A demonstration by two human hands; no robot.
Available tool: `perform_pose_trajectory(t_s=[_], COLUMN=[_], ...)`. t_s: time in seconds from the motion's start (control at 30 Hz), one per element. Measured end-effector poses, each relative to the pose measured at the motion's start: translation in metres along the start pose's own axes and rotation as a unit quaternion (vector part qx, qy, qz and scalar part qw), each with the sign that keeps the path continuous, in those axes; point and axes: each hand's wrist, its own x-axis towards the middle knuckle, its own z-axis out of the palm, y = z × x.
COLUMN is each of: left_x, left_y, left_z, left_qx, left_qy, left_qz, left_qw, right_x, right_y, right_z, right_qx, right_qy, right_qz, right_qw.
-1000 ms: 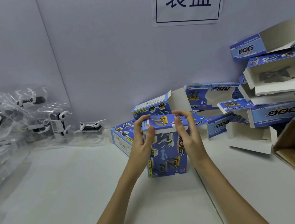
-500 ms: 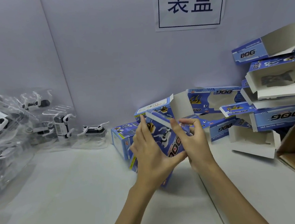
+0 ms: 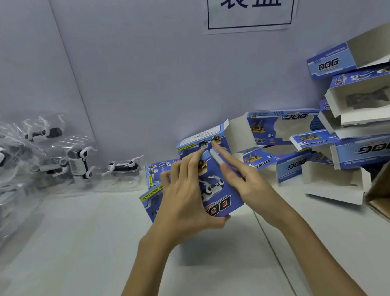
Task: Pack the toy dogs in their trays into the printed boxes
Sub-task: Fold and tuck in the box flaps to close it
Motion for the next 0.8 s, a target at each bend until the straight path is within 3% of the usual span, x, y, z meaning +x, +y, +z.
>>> perform_pose_trajectory(t_s=[0.47,0.8], left_x=[-0.001,0.001], left_y=[0.009,0.011], left_z=[-0.006,-0.005], left_qx=[0.003,0.03], left_qy=[-0.005,-0.005], left_qz=[-0.019,-0.022], left_qw=[1.0,0.999], right_x=[0.004,0.004], right_y=[0.004,0.007], right_z=[-0.001,0.0], right_qx=[-0.002,0.005], right_qy=[0.034,-0.035], right_qz=[0.006,0.015], right_qw=[0.999,0.999])
